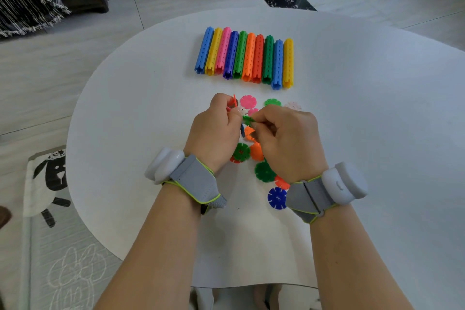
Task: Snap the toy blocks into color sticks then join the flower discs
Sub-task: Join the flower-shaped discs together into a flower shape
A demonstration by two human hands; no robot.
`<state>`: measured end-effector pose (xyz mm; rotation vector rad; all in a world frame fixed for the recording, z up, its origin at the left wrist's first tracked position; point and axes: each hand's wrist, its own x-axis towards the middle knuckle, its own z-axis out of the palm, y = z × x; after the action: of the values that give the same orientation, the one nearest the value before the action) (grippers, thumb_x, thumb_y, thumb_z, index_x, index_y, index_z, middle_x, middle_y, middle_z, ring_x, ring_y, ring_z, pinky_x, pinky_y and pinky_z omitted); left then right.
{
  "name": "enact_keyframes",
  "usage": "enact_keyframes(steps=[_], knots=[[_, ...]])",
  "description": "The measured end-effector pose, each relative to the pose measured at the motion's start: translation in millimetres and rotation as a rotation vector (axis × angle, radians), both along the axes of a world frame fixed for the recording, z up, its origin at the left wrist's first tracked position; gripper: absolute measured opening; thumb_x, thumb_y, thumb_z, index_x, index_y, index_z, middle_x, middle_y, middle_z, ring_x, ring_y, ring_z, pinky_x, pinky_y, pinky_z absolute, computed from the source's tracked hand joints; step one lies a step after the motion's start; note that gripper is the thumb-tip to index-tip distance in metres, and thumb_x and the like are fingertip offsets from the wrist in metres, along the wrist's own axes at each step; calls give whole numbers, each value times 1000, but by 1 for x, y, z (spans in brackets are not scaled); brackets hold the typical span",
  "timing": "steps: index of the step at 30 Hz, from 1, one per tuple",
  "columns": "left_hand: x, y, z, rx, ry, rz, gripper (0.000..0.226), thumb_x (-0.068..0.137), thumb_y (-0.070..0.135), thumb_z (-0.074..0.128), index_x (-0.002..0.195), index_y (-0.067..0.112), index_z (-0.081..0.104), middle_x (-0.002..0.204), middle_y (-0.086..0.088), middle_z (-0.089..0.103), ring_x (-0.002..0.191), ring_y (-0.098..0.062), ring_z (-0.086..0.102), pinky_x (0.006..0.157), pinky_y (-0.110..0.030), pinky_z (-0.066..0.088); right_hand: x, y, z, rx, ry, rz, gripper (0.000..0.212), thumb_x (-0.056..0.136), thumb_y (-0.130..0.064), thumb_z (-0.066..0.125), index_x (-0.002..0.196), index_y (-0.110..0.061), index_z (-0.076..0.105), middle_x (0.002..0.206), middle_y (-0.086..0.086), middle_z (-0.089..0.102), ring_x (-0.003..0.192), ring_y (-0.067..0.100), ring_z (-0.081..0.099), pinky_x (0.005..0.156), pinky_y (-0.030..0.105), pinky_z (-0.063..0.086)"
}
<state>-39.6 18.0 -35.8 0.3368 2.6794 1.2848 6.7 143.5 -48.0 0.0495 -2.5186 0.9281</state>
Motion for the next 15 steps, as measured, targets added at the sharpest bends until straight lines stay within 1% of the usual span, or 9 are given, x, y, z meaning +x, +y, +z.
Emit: enact_keyframes(steps=[3,5,7,9,10,11,13,15], knots=[[-1,2,-1,75,-54,35,23,98,29,38,115,17,49,92,-4,63,83,-25,61,80,-45,51,-1,-2,2,-28,8,-33,10,81,-7,62,81,-8,72,67,3,69,60,19,66,61,38,55],[-1,6,1,177,-100,67,28,98,32,40,123,21,47,92,2,61,85,-21,61,83,-44,51,-2,-3,4,-55,40,-103,9,80,-6,65,81,-10,73,69,1,69,60,15,64,63,32,54],[1,8,2,220,-122,80,43,96,40,43,137,27,36,97,3,59,91,-20,61,87,-44,51,-3,-6,6,-58,79,-166,9,78,-6,68,79,-11,75,68,0,69,58,13,62,61,25,51],[1,7,0,219,-141,93,57,91,47,49,141,33,25,105,3,59,95,-21,63,88,-42,51,-3,-8,5,-33,119,-205,8,75,-7,69,77,-11,75,67,0,69,56,13,61,60,22,48],[1,6,-1,246,-157,115,59,89,47,54,139,32,27,105,1,60,92,-20,65,86,-41,53,-3,-8,5,-27,112,-212,8,75,-8,69,78,-12,75,67,0,70,57,14,61,60,23,49],[1,4,-2,299,-179,141,54,87,44,58,133,28,33,103,-1,62,84,-19,68,82,-39,55,-3,-8,5,-33,72,-206,9,77,-11,68,80,-14,76,69,-1,70,59,14,62,61,26,52],[1,1,-2,364,-191,175,37,87,33,63,116,23,44,95,-7,67,71,-14,69,75,-34,58,-2,-5,7,-54,-67,-142,13,81,-18,65,88,-19,75,77,-5,72,69,12,65,67,33,55],[-1,-3,-3,337,-170,176,28,88,30,62,109,23,47,91,-6,68,70,-12,69,75,-31,57,0,1,11,-69,-188,-70,17,83,-21,65,97,-24,73,84,-11,72,78,6,65,74,28,53]])
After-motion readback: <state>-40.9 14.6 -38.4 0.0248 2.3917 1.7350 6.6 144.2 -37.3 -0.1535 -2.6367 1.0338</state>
